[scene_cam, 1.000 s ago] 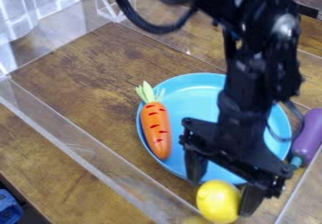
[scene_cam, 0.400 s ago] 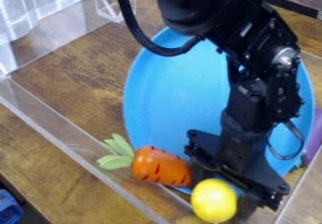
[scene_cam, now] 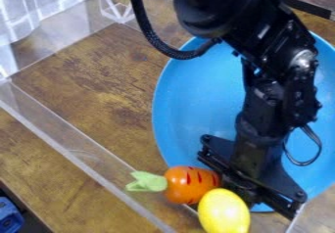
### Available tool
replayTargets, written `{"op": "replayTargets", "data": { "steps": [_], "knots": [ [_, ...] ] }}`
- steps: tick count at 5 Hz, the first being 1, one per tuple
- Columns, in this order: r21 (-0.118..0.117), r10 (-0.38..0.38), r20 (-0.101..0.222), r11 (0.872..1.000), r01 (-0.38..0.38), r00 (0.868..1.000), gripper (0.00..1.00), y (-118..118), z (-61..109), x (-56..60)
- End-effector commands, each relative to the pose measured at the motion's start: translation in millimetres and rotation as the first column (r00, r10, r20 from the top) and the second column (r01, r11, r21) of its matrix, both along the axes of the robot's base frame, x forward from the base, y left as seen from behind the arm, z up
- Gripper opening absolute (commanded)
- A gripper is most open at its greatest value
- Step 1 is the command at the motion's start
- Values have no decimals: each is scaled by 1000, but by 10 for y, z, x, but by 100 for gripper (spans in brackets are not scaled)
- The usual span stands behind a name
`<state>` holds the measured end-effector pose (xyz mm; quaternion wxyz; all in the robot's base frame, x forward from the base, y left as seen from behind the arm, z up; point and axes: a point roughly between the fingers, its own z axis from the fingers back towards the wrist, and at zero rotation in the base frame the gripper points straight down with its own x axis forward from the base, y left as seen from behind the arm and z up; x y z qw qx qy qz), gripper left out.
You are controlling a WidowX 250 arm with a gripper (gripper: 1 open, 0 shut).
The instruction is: Remove the lemon from the blue tray and put it on the table
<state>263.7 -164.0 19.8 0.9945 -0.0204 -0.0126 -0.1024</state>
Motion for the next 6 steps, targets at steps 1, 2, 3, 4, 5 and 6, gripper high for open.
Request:
{"op": "replayTargets", "data": {
  "steps": [1, 2, 3, 4, 5, 6],
  "knots": [
    [-15, -27, 21, 1000, 28, 999, 0, -88, 44, 52],
    [-13, -42, 19, 999, 43, 999, 100, -105, 28, 89],
    [-13, -69, 11, 998, 69, 998, 0, -132, 16, 98],
    [-22, -70, 4, 997, 70, 998, 100, -152, 8, 70],
    [-29, -74, -3, 997, 74, 997, 100, -163, 3, 44],
    [-27, -82, -14, 996, 82, 997, 0, -115, -6, 44]
  ]
}}
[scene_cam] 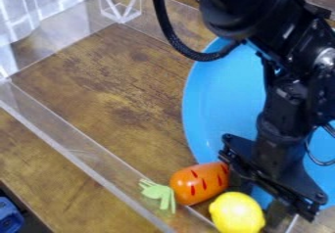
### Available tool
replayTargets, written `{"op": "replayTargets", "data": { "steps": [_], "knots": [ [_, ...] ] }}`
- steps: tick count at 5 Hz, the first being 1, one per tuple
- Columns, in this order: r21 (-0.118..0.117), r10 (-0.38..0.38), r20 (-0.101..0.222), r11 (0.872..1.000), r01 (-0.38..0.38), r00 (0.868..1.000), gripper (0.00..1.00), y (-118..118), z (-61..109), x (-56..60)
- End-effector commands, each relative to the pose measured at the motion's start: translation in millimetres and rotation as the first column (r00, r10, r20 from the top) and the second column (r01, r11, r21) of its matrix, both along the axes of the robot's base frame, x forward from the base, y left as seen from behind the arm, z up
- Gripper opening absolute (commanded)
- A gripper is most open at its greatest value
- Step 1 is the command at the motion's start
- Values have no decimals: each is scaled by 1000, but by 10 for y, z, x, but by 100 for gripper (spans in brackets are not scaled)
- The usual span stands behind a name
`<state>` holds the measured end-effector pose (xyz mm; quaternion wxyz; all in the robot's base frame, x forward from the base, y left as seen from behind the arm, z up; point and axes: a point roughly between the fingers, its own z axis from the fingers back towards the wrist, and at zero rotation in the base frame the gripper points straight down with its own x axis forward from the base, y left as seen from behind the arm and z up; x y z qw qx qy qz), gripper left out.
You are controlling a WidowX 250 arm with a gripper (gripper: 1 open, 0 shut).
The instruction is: Remove the lemon from the blue tray and put it on the table
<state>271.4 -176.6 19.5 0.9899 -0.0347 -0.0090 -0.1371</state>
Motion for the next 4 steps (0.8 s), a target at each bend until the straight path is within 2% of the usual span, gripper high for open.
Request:
{"op": "replayTargets", "data": {
  "steps": [1, 2, 4],
  "knots": [
    [-1, -17, -15, 1000, 17, 1000, 100, 15, -11, -25],
    [-6, -24, -21, 1000, 24, 999, 100, 27, -17, -31],
    [9, -30, -48, 999, 31, 998, 100, 51, -38, -37]
  ]
}}
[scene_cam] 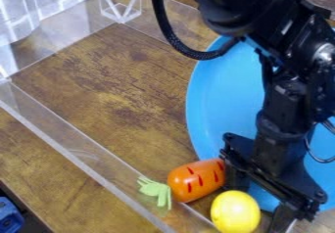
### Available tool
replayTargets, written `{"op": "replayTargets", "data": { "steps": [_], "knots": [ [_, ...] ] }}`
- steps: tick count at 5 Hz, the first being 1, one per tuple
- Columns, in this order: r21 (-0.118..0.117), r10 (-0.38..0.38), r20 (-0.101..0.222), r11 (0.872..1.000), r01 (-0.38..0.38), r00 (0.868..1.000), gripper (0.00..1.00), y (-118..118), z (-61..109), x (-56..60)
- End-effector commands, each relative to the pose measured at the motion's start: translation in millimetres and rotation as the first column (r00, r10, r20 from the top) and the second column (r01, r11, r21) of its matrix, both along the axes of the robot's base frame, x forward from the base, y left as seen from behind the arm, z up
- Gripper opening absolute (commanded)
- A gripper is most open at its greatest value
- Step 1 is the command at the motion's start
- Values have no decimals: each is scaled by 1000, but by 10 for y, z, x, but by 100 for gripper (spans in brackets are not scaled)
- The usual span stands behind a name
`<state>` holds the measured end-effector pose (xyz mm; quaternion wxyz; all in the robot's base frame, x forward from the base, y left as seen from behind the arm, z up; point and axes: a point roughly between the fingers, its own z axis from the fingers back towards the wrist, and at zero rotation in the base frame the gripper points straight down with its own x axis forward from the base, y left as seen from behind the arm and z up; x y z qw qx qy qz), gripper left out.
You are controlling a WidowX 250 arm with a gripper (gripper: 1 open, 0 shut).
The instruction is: Remove the lemon from the blue tray and put it on the table
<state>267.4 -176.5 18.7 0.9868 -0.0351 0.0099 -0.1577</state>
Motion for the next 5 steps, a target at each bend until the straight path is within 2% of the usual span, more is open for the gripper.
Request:
{"op": "replayTargets", "data": {
  "steps": [1, 5],
  "knots": [
    [15, 8, -25, 1000, -8, 1000, 100, 55, -29, 0],
    [51, -11, -71, 999, 15, 997, 100, 45, -38, -7]
  ]
}}
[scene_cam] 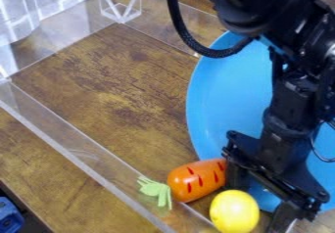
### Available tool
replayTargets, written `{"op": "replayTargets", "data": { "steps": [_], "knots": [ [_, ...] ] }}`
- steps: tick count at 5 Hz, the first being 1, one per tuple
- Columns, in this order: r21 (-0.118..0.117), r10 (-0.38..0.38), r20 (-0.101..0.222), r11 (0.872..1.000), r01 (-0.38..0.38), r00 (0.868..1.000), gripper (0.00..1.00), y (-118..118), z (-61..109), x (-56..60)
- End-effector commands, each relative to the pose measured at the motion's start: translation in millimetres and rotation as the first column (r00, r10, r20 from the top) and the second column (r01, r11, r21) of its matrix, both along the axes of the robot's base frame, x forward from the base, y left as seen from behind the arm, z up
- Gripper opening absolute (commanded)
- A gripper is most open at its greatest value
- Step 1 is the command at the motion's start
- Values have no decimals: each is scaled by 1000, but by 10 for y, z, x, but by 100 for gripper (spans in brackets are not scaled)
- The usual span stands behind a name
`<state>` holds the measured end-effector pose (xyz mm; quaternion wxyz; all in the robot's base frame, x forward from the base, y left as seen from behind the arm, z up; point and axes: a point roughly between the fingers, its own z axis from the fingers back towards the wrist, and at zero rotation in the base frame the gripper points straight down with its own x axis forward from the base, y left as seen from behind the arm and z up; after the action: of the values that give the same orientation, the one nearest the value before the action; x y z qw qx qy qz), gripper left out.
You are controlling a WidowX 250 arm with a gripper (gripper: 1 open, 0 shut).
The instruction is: Remove the lemon from the blue tray and put it on the table
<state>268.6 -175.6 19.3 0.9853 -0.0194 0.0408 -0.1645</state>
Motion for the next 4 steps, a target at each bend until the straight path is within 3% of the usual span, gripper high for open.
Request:
{"op": "replayTargets", "data": {
  "steps": [1, 4],
  "knots": [
    [20, -5, -26, 1000, 5, 1000, 100, 30, -48, -24],
    [43, -27, -61, 999, 30, 998, 100, 1, -34, -35]
  ]
}}
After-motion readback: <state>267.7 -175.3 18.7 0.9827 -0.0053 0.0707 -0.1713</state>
